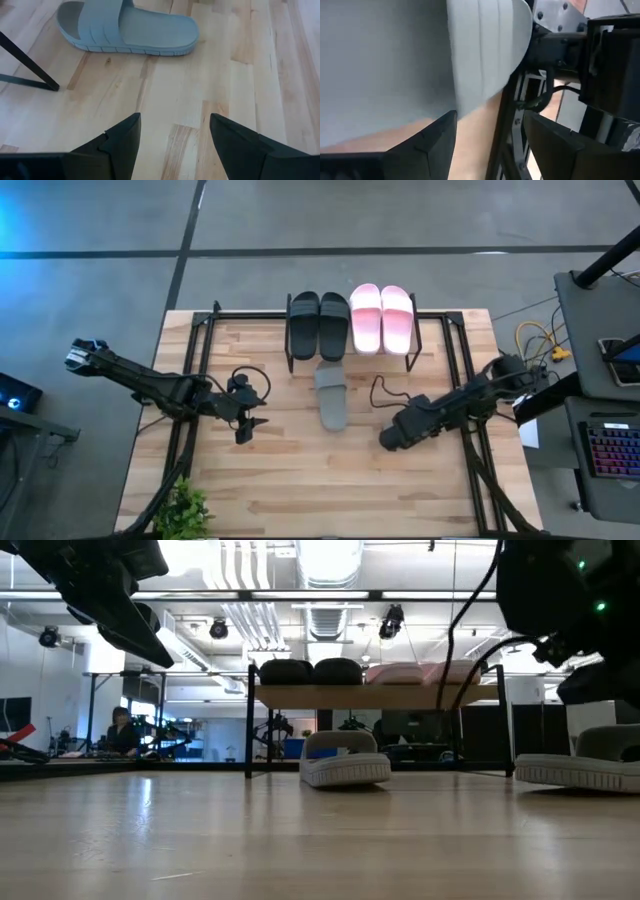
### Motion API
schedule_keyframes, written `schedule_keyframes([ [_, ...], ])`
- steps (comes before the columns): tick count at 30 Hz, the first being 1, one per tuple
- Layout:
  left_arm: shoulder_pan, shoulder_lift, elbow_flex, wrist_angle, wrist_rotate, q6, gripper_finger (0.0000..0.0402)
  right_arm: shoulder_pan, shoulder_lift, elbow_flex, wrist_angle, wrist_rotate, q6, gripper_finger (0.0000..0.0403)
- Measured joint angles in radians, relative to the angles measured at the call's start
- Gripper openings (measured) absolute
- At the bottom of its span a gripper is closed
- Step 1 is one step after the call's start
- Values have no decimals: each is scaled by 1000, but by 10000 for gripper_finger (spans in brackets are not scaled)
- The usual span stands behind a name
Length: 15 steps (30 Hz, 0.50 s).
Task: Pick and place slides into the shelf
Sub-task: Put the right gray slide under the shelf
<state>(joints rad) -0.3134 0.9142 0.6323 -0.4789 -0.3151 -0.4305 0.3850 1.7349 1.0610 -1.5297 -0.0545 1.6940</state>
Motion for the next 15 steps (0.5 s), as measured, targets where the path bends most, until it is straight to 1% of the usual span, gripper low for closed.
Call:
schedule_keyframes([
  [8, 0, 0, 0, 0, -4, -3, 223, -47, 25, -26, 120, 67, -49, 224],
  [13, 0, 0, 0, 1, -4, -9, 223, -63, 57, -52, -6, 110, -63, 219],
  [15, 0, 0, 0, 0, -4, -9, 223, -67, 62, -66, -13, 115, -84, 212],
])
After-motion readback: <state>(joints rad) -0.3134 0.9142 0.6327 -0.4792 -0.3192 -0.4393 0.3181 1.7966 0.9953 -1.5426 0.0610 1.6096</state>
